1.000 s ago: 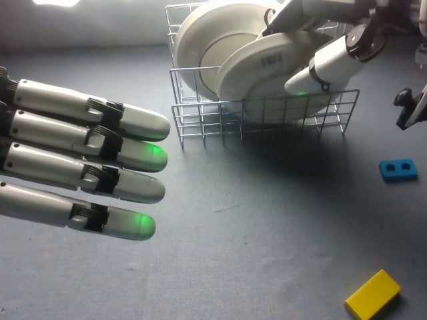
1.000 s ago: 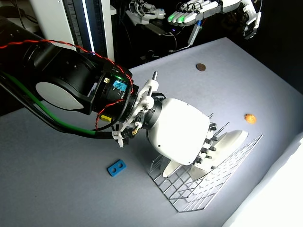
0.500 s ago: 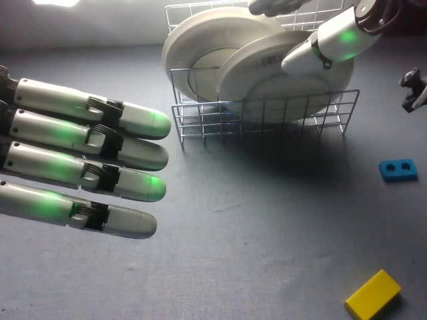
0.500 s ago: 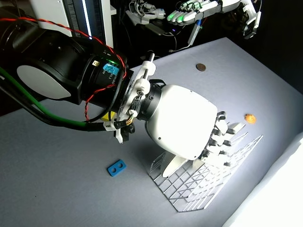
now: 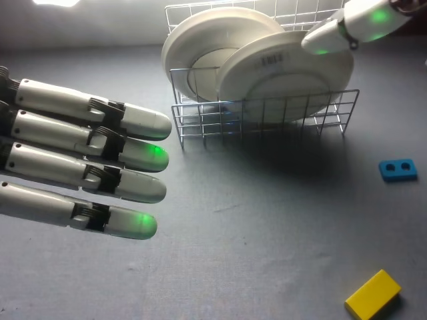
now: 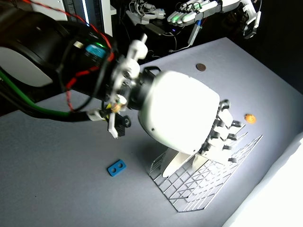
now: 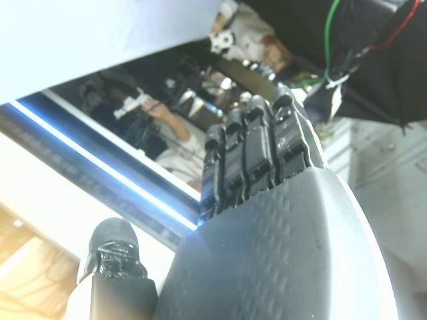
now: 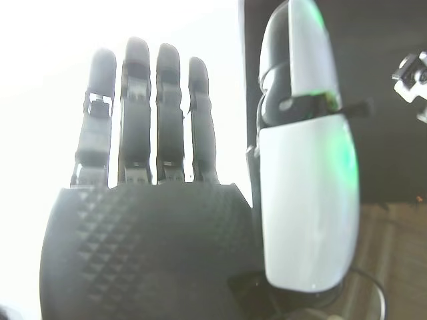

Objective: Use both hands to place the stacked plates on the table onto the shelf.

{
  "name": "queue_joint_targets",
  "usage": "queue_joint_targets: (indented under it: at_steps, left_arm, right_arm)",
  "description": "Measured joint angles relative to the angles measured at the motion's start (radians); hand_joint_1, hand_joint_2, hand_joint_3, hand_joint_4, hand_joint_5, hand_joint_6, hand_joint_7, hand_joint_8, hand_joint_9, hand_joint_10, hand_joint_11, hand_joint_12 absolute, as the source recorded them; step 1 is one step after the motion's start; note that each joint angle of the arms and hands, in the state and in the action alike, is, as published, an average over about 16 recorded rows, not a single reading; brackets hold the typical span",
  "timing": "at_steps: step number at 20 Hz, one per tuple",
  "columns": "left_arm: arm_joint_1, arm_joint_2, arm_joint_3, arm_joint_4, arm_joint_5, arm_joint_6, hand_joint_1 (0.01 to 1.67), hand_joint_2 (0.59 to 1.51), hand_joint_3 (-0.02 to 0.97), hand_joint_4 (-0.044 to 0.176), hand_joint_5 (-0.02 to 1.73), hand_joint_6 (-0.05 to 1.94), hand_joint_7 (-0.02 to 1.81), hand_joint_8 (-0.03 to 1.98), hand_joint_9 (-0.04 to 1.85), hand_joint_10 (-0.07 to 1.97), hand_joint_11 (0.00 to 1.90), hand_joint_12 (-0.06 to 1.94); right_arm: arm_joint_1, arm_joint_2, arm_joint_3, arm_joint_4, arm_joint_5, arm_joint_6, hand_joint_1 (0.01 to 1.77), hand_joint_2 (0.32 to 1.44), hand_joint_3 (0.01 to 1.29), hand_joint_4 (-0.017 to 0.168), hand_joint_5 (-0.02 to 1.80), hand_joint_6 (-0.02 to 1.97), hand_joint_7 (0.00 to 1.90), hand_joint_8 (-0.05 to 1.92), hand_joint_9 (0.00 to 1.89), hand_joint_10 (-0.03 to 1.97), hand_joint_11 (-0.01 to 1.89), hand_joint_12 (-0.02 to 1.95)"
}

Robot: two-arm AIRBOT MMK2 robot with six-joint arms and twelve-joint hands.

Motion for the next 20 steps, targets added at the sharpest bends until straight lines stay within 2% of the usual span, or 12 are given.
queue_joint_targets:
  at_steps: [4,7,10,13,17,20]
  left_arm:
    - [0.0,0.0,0.0,0.0,0.0,0.001,0.01,1.151,0.003,0.004,0.19,0.01,0.19,0.0,0.14,0.01,0.06,0.03]
    - [0.0,0.0,0.0,0.001,0.001,0.001,0.02,1.165,0.003,0.004,0.29,0.08,0.28,0.14,0.23,0.16,0.13,0.23]
    - [0.0,0.0,0.0,0.001,0.002,0.002,0.02,1.169,0.003,0.006,0.47,0.39,0.48,0.49,0.43,0.51,0.33,0.58]
    - [0.0,0.0,0.0,0.002,0.002,0.001,0.09,1.177,0.002,0.034,0.71,0.74,0.77,0.84,0.73,0.87,0.63,0.95]
    - [0.0,0.0,0.0,0.002,0.003,0.001,0.14,1.189,0.002,0.05,0.92,1.03,1.0,1.16,0.97,1.19,0.87,1.29]
    - [0.0,0.0,0.0,0.003,0.004,0.001,0.18,1.195,0.002,0.065,1.12,1.36,1.22,1.53,1.2,1.55,1.1,1.66]
  right_arm:
    - [-0.037,0.069,-0.046,-0.163,0.126,0.026,1.13,0.94,0.01,-0.002,0.56,0.02,0.6,0.02,0.59,0.02,0.15,0.88]
    - [-0.08,0.115,-0.073,-0.332,0.254,0.08,1.04,0.95,0.01,-0.002,0.57,0.09,0.61,0.1,0.59,0.11,0.18,0.96]
    - [-0.127,0.151,-0.095,-0.497,0.387,0.142,0.91,0.96,0.01,0.0,0.59,0.39,0.61,0.41,0.59,0.42,0.25,1.16]
    - [-0.177,0.174,-0.109,-0.641,0.495,0.197,0.77,0.99,0.01,0.001,0.68,0.74,0.7,0.76,0.69,0.77,0.45,1.34]
    - [-0.217,0.188,-0.115,-0.765,0.585,0.259,0.64,1.02,0.01,0.002,0.75,1.01,0.76,1.04,0.75,1.06,0.59,1.51]
    - [-0.234,0.192,-0.121,-0.828,0.636,0.301,0.5,1.05,0.01,0.004,0.79,1.33,0.81,1.36,0.79,1.39,0.72,1.72]
